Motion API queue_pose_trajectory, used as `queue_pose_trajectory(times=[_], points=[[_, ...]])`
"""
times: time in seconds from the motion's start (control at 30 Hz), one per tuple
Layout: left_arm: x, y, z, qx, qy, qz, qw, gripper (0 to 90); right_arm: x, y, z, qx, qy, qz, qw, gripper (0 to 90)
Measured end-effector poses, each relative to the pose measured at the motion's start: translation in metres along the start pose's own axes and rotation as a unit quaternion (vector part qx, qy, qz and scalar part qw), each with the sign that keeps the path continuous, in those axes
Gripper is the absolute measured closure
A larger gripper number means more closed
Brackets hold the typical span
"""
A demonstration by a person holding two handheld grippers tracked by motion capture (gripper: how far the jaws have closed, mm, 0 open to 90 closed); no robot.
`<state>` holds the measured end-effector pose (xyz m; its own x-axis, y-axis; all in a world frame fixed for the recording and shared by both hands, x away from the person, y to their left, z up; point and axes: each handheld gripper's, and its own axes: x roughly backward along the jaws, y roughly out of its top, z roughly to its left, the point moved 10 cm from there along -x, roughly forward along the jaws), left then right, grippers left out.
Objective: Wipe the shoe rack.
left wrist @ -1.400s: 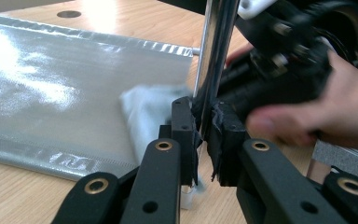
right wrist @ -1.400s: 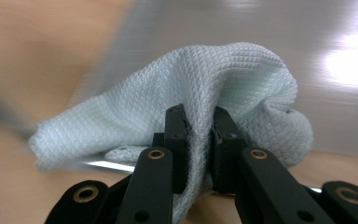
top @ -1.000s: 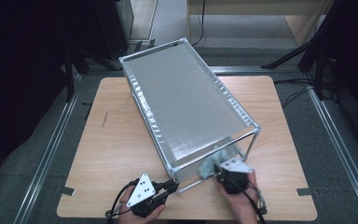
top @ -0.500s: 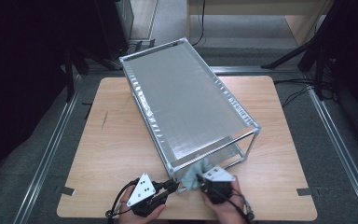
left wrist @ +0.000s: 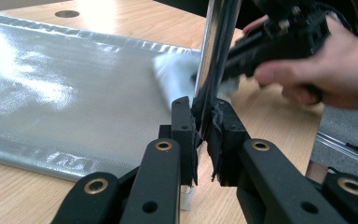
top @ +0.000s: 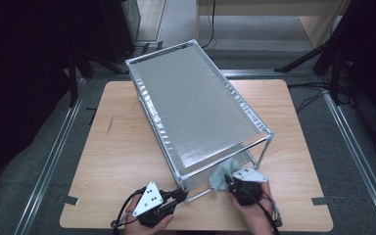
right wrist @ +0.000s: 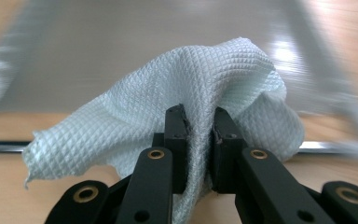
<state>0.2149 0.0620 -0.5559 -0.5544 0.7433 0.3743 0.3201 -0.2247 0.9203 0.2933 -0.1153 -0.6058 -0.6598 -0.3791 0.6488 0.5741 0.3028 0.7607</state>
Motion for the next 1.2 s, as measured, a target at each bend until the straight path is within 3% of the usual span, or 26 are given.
queue_pose_trajectory(times=[0.03, 0.07, 0.1, 0.13, 0.17, 0.3, 0.37, 0.4, 0.53, 0.57, 0.6, 0.63, 0.67, 0.77, 0.8, 0.83, 0.9, 0.93, 0.97, 1.03, 1.1, 1.13, 1.17, 1.2], points=[[0.0, 0.0, 0.0, 0.0, 0.0, 0.0, 1.0, 81.5, 0.0, 0.0, 0.0, 0.0, 0.0, 0.0, 1.0, 80.0], [0.0, 0.0, 0.0, 0.0, 0.0, 0.0, 1.0, 81.5, 0.002, -0.001, -0.012, -0.011, -0.011, 0.001, 0.9999, 80.0], [0.0, 0.0, 0.0, 0.001, 0.0, 0.0, 1.0, 81.4, 0.007, -0.004, -0.038, -0.033, -0.041, 0.003, 0.9986, 79.9], [0.0, 0.0, 0.0, 0.001, 0.0, 0.0, 1.0, 81.4, 0.007, -0.004, -0.038, -0.033, -0.041, 0.003, 0.9986, 79.9], [0.0, 0.0, 0.0, 0.001, 0.0, 0.0, 1.0, 81.4, 0.01, -0.007, -0.052, -0.055, -0.049, 0.006, 0.9973, 80.0], [-0.001, 0.0, 0.001, 0.002, 0.0, -0.001, 1.0, 81.4, 0.009, -0.01, -0.049, -0.057, -0.049, 0.011, 0.9971, 80.1], [-0.001, 0.0, 0.001, 0.004, 0.003, -0.001, 1.0, 81.4, 0.005, -0.01, -0.032, -0.044, -0.038, 0.016, 0.9982, 80.2], [0.0, 0.0, 0.003, 0.005, 0.004, -0.001, 1.0, 81.4, 0.003, -0.009, -0.011, -0.034, -0.016, 0.019, 0.9991, 80.1], [0.0, 0.0, 0.003, 0.007, 0.003, -0.004, 1.0, 81.3, 0.0, -0.009, 0.033, 0.014, 0.014, 0.022, 0.9996, 79.9], [0.0, 0.0, 0.003, 0.007, 0.003, -0.004, 1.0, 81.3, 0.0, -0.009, 0.033, 0.014, 0.014, 0.022, 0.9996, 79.9], [0.0, 0.0, 0.003, 0.007, 0.004, -0.004, 1.0, 81.3, 0.0, -0.013, 0.061, 0.046, 0.039, 0.019, 0.998, 79.6], [0.0, 0.0, 0.003, 0.007, 0.005, -0.004, 1.0, 81.3, 0.0, -0.013, 0.061, 0.046, 0.039, 0.019, 0.998, 79.6], [0.0, 0.0, 0.003, 0.007, 0.005, -0.004, 1.0, 81.4, 0.001, -0.017, 0.085, 0.08, 0.066, 0.013, 0.9945, 79.1], [0.0, 0.0, 0.003, 0.007, 0.007, -0.003, 0.9999, 81.4, 0.0, -0.018, 0.091, 0.076, 0.063, 0.005, 0.9952, 79.4], [0.0, 0.0, 0.004, 0.007, 0.006, -0.004, 0.9999, 81.4, -0.001, -0.016, 0.09, 0.064, 0.076, 0.01, 0.995, 79.7], [0.0, 0.0, 0.004, 0.007, 0.006, -0.004, 0.9999, 81.4, -0.001, -0.015, 0.086, 0.062, 0.084, 0.011, 0.9945, 79.8], [0.0, 0.0, 0.004, 0.006, 0.006, -0.004, 1.0, 81.4, -0.001, -0.014, 0.078, 0.049, 0.079, 0.009, 0.9956, 79.9], [0.0, 0.0, 0.004, 0.007, 0.005, -0.005, 1.0, 81.4, -0.001, -0.013, 0.059, 0.03, 0.062, 0.009, 0.9976, 79.9], [0.0, 0.0, 0.004, 0.007, 0.005, -0.005, 1.0, 81.4, -0.001, -0.013, 0.059, 0.03, 0.062, 0.009, 0.9976, 79.9], [0.001, -0.001, 0.004, 0.007, 0.005, -0.005, 1.0, 81.4, 0.0, -0.012, 0.035, 0.023, 0.03, 0.009, 0.9992, 79.8], [0.001, -0.001, 0.004, 0.007, 0.004, -0.005, 1.0, 81.3, 0.001, -0.011, 0.006, -0.001, 0.003, 0.006, 1.0, 79.8], [0.001, -0.001, 0.004, 0.007, 0.004, -0.005, 1.0, 81.3, 0.003, -0.01, -0.022, -0.024, -0.027, 0.003, 0.9993, 79.8], [0.001, -0.001, 0.004, 0.007, 0.004, -0.005, 1.0, 81.3, 0.003, -0.01, -0.022, -0.024, -0.027, 0.003, 0.9993, 79.8], [0.001, -0.001, 0.004, 0.007, 0.004, -0.005, 1.0, 81.3, 0.005, -0.01, -0.045, -0.041, -0.056, -0.003, 0.9976, 79.9]])
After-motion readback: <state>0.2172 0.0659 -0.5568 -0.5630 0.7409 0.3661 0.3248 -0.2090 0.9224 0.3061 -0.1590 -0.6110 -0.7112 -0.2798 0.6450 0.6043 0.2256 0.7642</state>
